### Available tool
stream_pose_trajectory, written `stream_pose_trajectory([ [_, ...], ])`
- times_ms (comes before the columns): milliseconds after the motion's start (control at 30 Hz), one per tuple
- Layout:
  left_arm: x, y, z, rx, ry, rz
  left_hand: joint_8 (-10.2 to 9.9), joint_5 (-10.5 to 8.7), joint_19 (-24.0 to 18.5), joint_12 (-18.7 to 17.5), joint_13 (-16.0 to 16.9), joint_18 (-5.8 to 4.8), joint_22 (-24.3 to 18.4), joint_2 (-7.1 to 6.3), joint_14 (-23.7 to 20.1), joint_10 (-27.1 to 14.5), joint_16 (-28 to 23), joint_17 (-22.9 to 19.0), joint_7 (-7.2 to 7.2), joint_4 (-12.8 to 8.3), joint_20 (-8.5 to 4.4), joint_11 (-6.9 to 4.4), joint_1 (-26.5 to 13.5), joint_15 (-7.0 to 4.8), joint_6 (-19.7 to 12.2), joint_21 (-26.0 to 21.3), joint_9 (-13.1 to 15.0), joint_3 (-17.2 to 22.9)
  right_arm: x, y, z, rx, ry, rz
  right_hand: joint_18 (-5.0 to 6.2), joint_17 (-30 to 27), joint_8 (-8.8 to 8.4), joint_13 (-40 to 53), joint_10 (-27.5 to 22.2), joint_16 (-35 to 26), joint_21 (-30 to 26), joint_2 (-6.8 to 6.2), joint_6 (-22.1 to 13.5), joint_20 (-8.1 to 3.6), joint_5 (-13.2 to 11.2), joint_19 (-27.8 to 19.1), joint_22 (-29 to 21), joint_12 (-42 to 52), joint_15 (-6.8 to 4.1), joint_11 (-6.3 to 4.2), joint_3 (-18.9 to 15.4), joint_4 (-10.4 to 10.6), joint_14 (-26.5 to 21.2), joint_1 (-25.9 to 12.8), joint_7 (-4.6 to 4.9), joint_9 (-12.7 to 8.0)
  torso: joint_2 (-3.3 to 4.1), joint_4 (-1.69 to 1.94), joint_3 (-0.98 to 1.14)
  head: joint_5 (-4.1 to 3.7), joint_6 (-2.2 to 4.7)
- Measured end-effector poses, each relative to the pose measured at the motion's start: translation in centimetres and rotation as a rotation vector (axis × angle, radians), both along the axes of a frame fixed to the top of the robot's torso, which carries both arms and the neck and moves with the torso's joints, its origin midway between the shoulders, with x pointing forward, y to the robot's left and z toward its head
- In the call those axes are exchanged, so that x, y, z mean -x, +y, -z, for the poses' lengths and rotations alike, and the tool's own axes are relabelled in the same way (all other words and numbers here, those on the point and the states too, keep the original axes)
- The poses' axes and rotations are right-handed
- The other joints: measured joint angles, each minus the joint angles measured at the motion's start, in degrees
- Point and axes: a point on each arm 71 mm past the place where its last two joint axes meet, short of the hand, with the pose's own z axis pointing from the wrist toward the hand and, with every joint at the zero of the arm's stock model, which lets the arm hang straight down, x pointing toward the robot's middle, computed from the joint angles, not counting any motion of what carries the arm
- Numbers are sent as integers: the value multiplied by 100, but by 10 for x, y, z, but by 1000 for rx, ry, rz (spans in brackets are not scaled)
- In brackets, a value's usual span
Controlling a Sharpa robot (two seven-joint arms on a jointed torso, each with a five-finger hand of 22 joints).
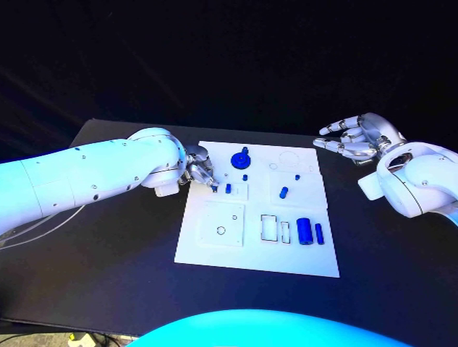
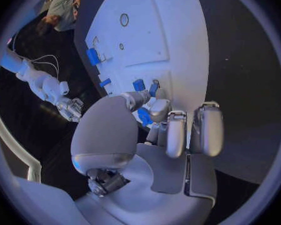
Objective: Assemble the parts on the task board
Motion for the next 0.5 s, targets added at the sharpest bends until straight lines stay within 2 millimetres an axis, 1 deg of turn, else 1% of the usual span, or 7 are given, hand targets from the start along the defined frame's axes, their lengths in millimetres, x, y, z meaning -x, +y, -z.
stream_pose_trajectory([
  [33, 0, 0, 0, 0, 0, 0, -3, -6, 0, 0, 0, 0, 0, -6, 0, 0, 0, 0, 1, -126, 0, 0, -6, 0, 0, 0, -2, 126, 0, 0, 0, 0, 0, 0, 0, 0, 0, 0, 0, 0, 0, 0, 0, 0, 0, 0, 0, 0, 0, 0, 0, 0, 0, 0, 0, 0, 1, 0, 1, 0, 0],
  [67, 0, 0, 0, 0, 1, 0, -10, -12, 0, 0, 0, 0, 0, -13, 0, 0, 0, 0, 8, -142, 0, 0, -13, 0, 6, 0, -2, 142, 0, 0, 0, 0, 0, 0, 1, 0, 0, 0, 0, 0, 0, 0, 0, 0, 0, 0, 0, 0, 0, 0, 0, 0, 0, 0, 0, 0, 1, -2, 1, 0, 0],
  [233, 0, 0, 0, 0, 1, 1, 21, -12, 0, 0, 0, 0, 0, -13, 0, 21, 0, 0, 9, -142, 0, -21, -13, 0, 6, 0, -2, 142, 0, 0, 0, 0, 0, 0, 0, 0, 0, 0, 0, 0, 0, 0, 0, 0, 0, 0, 0, 0, 0, 0, 0, 0, 0, 0, 0, 0, 2, -3, 2, -5, -4],
  [500, 0, 0, 1, -1, 2, 1, 22, 5, 0, 0, -1, 0, 0, -13, 0, 22, 0, 0, 18, -142, 0, -21, -13, 0, -3, 0, -5, 142, 0, 0, 0, 0, 1, 1, 0, 0, 0, -1, 0, 0, 0, 0, 0, 0, 0, 0, 4, 0, 0, 0, 0, 0, 0, 0, 0, 0, 1, -2, 2, -7, -19],
])
